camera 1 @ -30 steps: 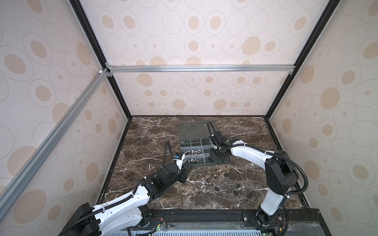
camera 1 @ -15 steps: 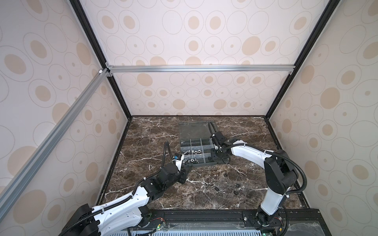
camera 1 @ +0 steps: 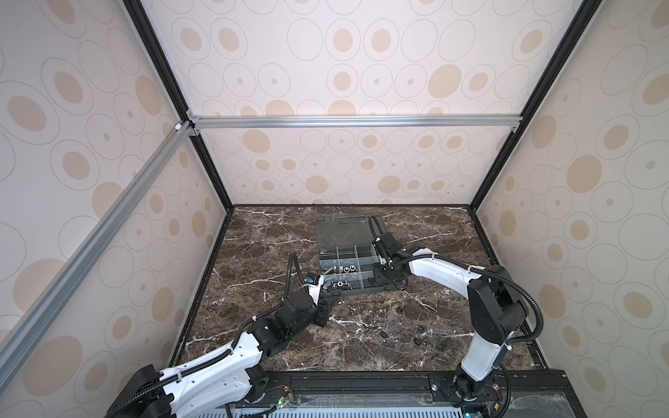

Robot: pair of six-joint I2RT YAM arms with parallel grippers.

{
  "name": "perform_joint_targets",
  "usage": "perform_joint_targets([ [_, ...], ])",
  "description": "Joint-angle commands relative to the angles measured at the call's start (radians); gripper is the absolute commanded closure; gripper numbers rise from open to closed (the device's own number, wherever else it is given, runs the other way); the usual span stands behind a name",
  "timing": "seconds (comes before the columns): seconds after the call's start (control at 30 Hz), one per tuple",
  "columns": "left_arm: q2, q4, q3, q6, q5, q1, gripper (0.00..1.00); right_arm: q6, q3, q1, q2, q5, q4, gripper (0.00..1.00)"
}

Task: Sort the screws and nuts into containers
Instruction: Place the screw into the container.

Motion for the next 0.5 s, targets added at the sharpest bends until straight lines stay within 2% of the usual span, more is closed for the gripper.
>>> perform_joint_targets([
  [0.0, -0.011, -0.008, 0.004, -0.015, -0.017, 0.006, 0.57, -0.007, -0.012, -0.005, -0.054, 0.014, -0.026, 0.52],
  [0.47, 0.014, -0.005, 0.012, -0.010, -0.003, 0.005, 0.56, 0.003, -0.097, -0.010, -0.210, 0.046, -0.049, 0.52],
])
